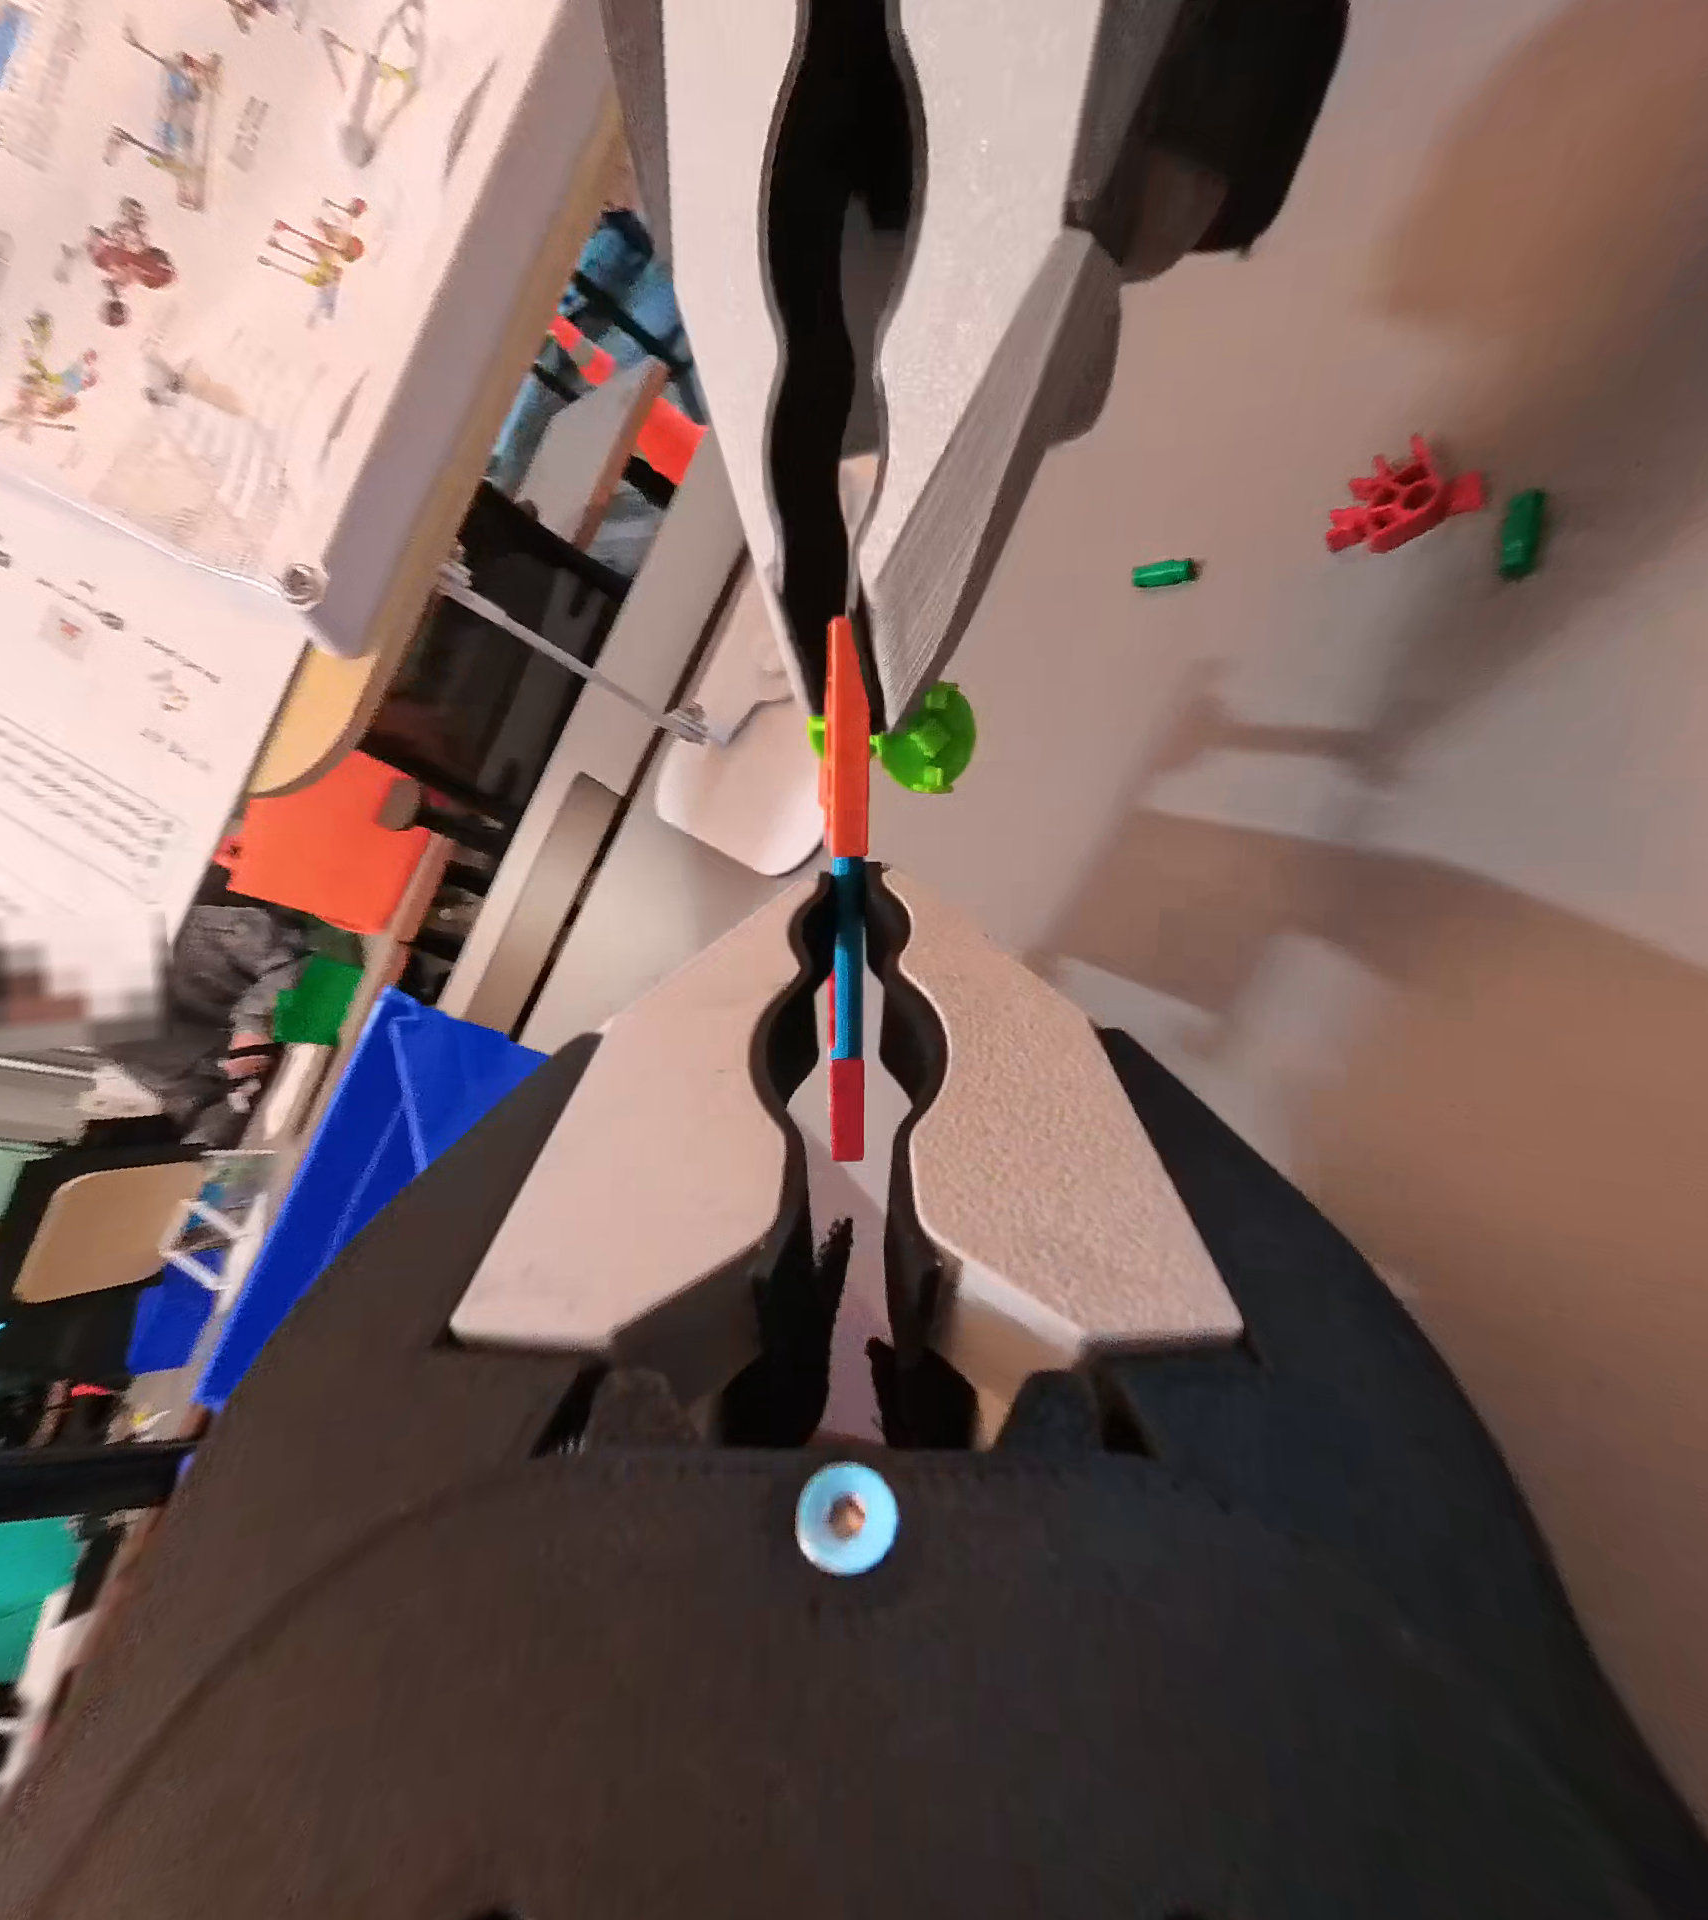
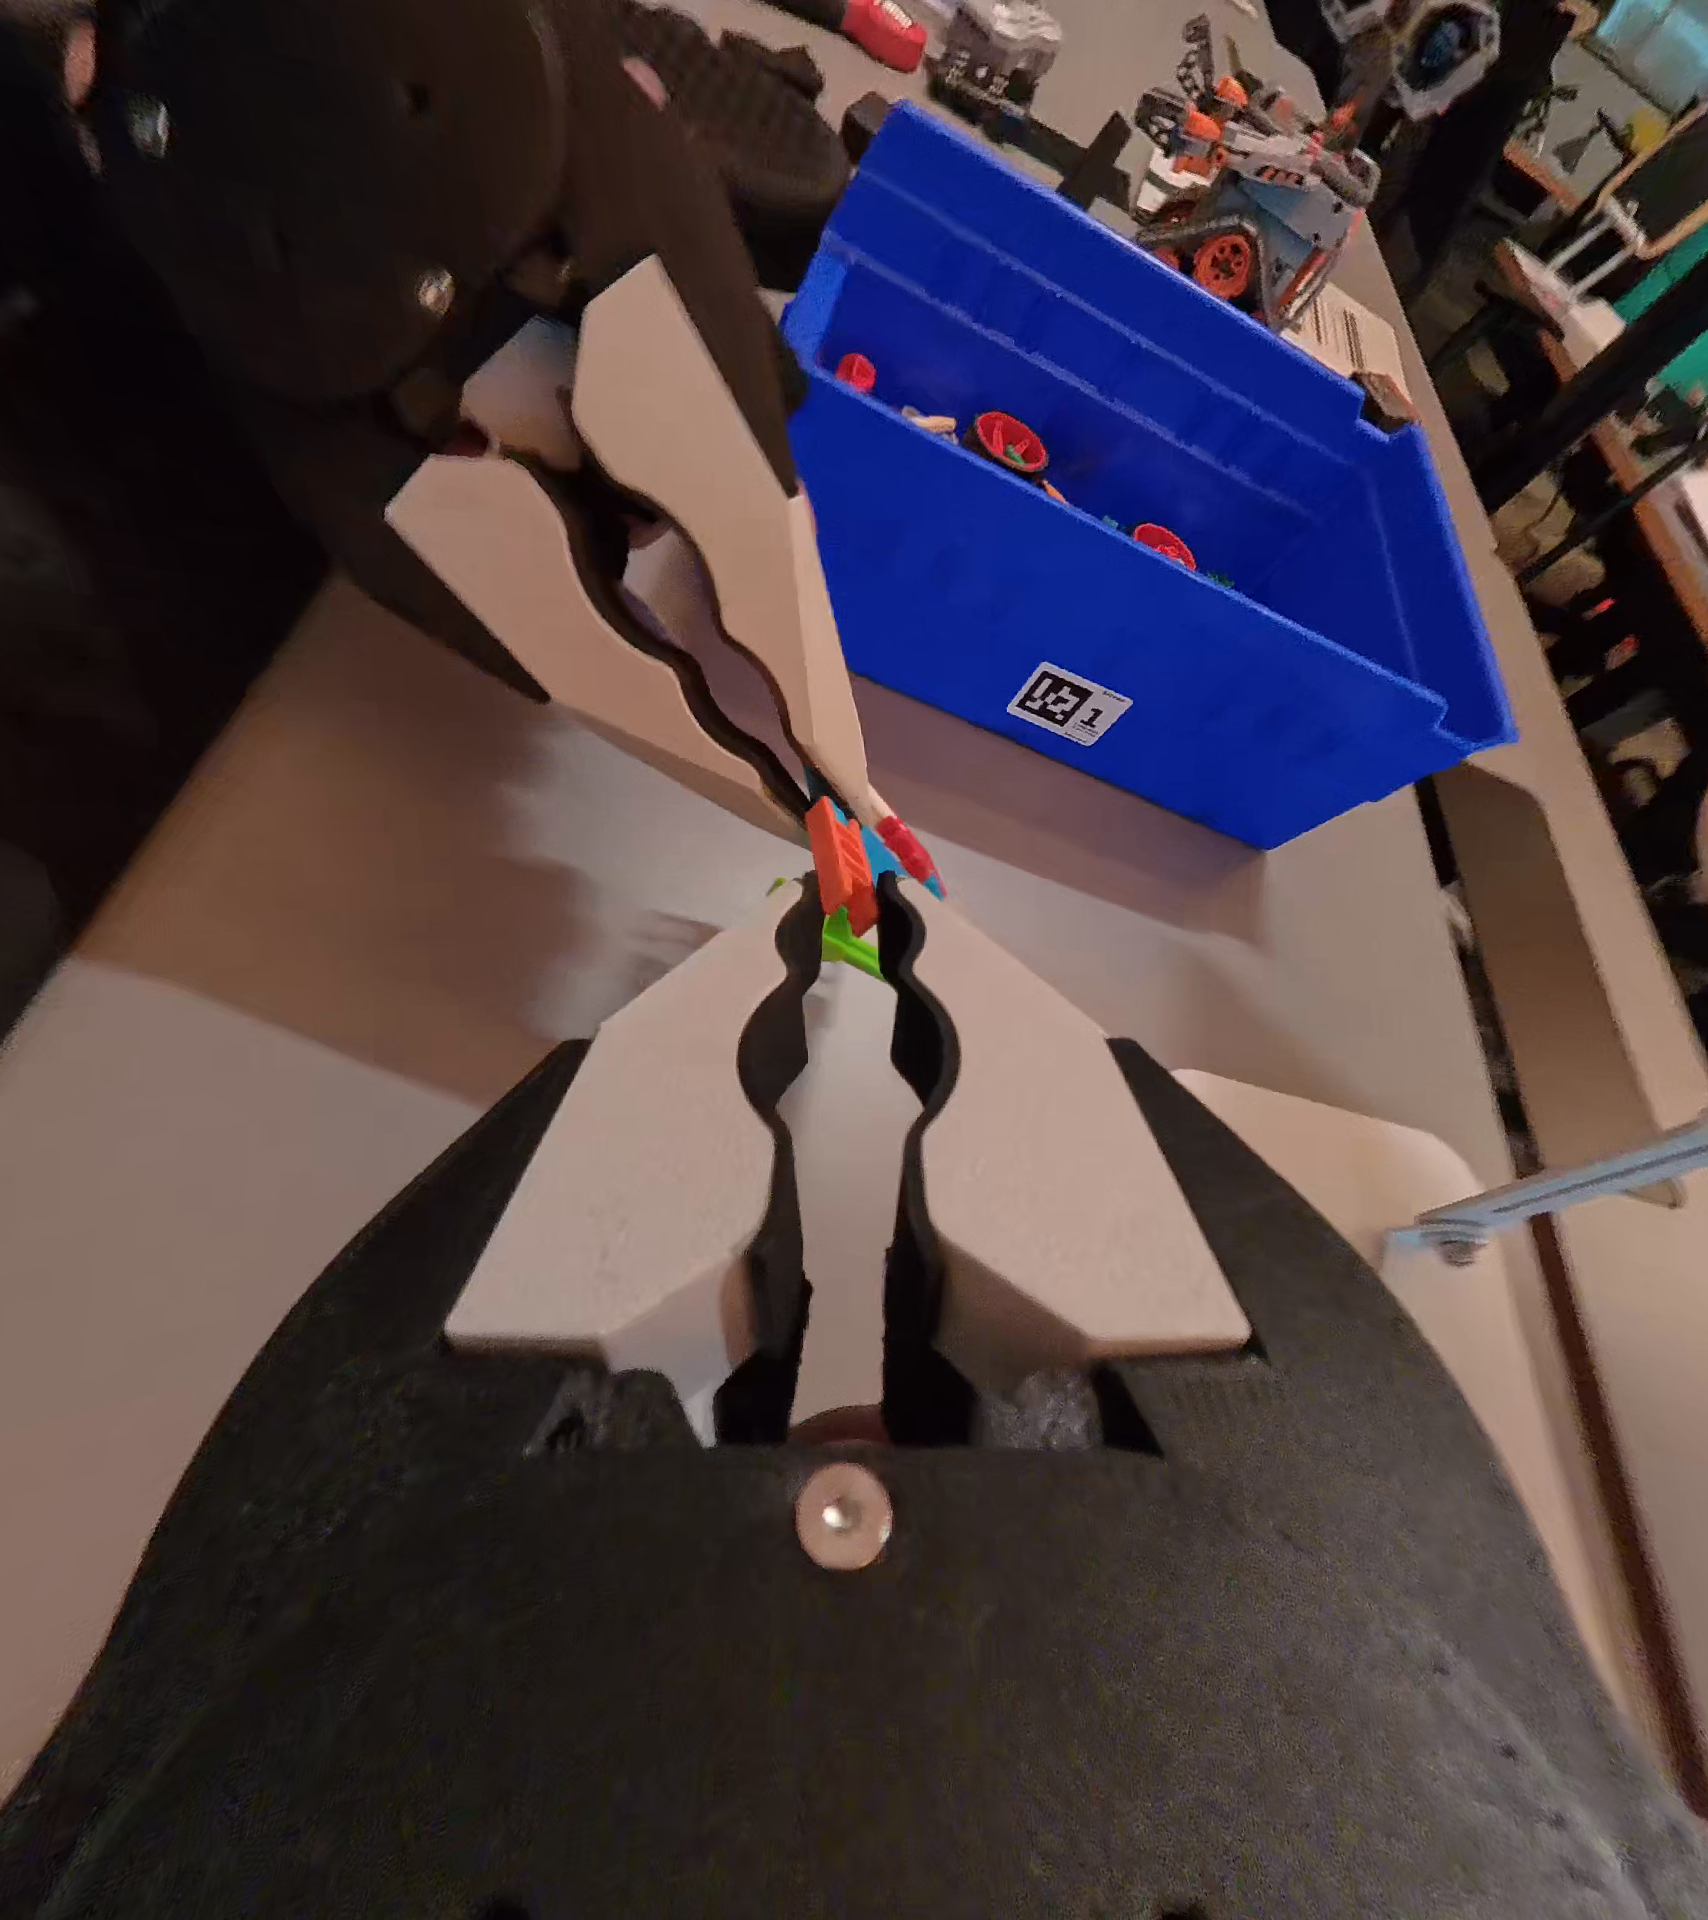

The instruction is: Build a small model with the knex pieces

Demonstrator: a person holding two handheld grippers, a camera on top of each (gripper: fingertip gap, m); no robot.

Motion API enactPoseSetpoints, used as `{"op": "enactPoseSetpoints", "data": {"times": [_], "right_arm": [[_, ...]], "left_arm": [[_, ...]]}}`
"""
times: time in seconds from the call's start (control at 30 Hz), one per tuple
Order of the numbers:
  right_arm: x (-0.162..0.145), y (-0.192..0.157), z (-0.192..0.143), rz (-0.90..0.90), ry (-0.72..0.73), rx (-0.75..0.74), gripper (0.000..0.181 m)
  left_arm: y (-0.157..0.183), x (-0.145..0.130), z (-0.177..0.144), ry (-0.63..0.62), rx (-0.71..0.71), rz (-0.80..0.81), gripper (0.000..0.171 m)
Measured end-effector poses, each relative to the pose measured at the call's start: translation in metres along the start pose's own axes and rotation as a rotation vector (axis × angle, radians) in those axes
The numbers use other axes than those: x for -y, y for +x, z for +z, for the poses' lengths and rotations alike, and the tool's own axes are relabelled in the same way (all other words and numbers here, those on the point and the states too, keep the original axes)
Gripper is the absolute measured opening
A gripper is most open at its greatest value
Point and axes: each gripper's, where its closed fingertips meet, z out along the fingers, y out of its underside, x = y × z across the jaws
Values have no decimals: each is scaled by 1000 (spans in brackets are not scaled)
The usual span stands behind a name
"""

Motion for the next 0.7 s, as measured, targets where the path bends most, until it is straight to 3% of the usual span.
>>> {"op": "enactPoseSetpoints", "data": {"times": [0.27, 0.43, 0.57, 0.7], "right_arm": [[6, 9, -1, 281, 56, 45, 4], [8, 10, -3, 354, 48, 55, 4], [13, 12, -6, 519, 85, 97, 3], [13, 15, -4, 527, 113, 85, 3]], "left_arm": [[-21, 2, 2, -38, 221, 173, 1], [-26, 5, 1, -44, 281, 244, 2], [-34, 10, -1, -40, 362, 312, 2], [-37, 9, 0, -37, 365, 298, 2]]}}
